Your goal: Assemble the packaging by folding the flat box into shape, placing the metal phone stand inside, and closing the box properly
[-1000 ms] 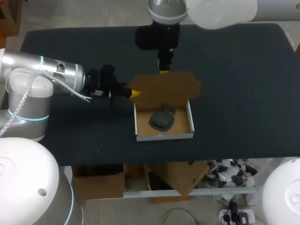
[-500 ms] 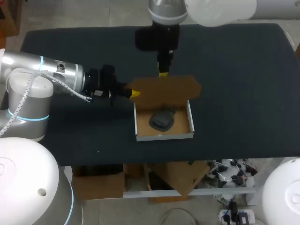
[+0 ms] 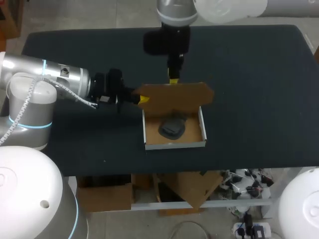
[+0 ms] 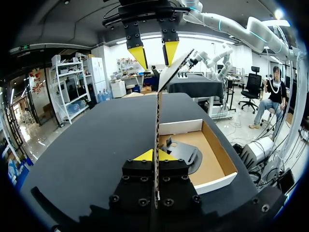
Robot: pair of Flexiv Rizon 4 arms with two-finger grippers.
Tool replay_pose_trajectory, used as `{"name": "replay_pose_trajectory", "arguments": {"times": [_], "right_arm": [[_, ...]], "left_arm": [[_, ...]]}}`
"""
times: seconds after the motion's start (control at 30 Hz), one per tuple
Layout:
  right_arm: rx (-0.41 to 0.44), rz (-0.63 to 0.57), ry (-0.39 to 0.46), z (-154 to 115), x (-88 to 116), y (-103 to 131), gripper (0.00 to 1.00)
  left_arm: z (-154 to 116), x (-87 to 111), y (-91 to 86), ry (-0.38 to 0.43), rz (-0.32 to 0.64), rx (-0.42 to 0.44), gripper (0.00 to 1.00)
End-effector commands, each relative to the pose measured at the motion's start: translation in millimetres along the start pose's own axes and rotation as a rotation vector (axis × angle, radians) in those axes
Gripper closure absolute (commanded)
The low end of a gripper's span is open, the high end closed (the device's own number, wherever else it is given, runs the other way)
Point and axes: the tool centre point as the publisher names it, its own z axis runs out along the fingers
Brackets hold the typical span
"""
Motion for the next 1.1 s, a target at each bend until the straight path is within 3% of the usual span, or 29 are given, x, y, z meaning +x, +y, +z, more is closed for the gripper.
{"name": "replay_pose_trajectory", "arguments": {"times": [0.03,1.1], "right_arm": [[0.006,-0.002,0.008,2,0,3,0.66],[0.021,0.003,0.022,14,-4,0,0.52]], "left_arm": [[2,-0.5,1.5,0.003,-0.001,0.0,1.0],[2,-0.5,1.5,0.003,-0.001,0.0,1.0]]}}
